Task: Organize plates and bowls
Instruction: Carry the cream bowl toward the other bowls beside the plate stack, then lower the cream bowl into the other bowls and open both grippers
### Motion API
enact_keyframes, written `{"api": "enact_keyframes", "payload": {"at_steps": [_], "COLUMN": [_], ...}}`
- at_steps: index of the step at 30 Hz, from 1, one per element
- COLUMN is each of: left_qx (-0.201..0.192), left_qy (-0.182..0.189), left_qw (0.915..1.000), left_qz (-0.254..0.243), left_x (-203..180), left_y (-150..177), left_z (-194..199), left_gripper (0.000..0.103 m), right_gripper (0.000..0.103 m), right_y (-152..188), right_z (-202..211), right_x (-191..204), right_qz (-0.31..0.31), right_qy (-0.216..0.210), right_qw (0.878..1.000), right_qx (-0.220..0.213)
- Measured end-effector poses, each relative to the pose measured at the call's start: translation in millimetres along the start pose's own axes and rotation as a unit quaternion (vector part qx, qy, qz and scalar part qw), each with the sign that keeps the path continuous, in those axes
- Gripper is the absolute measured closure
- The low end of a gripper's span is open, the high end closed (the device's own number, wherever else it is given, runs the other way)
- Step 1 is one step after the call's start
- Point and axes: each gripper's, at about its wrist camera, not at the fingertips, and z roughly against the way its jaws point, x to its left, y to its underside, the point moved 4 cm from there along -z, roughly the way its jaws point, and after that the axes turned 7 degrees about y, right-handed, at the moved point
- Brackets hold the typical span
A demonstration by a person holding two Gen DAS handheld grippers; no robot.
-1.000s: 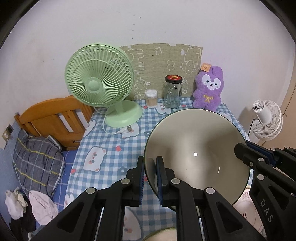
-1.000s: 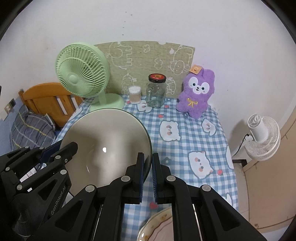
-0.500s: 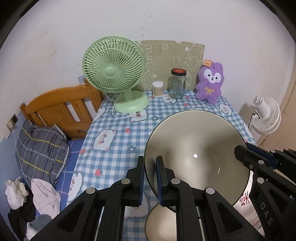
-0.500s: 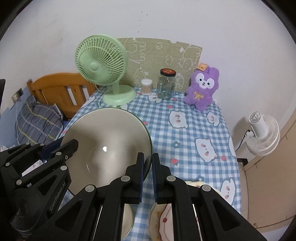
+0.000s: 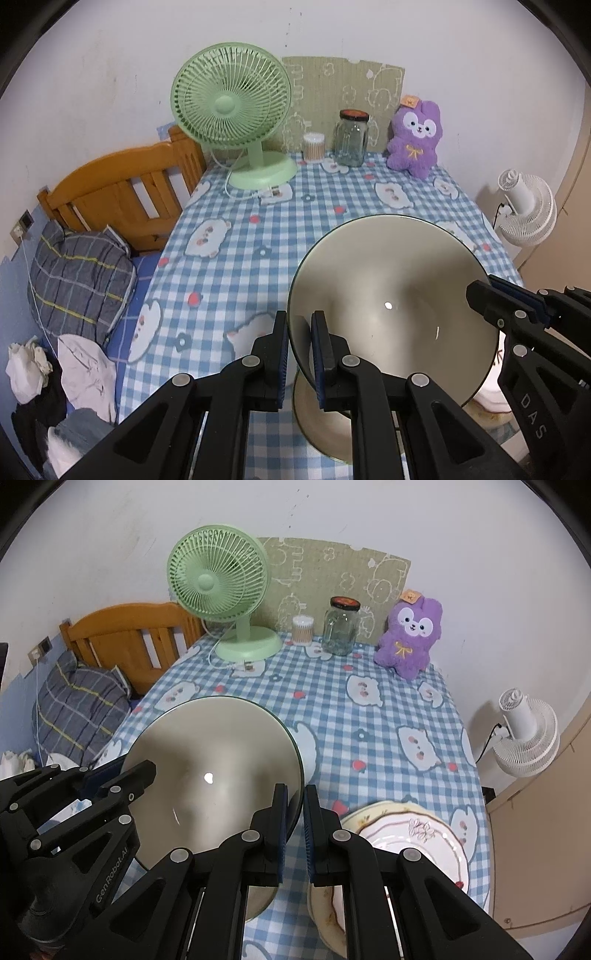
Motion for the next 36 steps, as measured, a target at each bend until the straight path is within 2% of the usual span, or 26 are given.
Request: {"api": "enact_keyframes", "payload": {"at_steps": [14, 29, 36], "left_qx": [0.018, 0.045, 0.038], "left_qy": [-0.012, -0.002, 0.001], "left_qw": [0.9998, 0.999, 0.9992], "left_qz": [-0.006, -0.008, -0.015], "left_x": [3, 4, 2], "left_y": [34, 55, 58], "left_z": [-14, -28, -28], "left_gripper": [0.094, 0.094, 0.094], "right_gripper": [0.092, 0.092, 0.092], "right_y": [33, 54, 60], "right_z": [-17, -32, -34], "right_x": [13, 17, 15], "right_qz": [0.001, 0.002, 0.002], "right_qy": [-0.01, -0.021, -0.025], "right_qw": [1.0, 0.998, 0.998], "right_qx": [0.027, 0.056, 0.057]}}
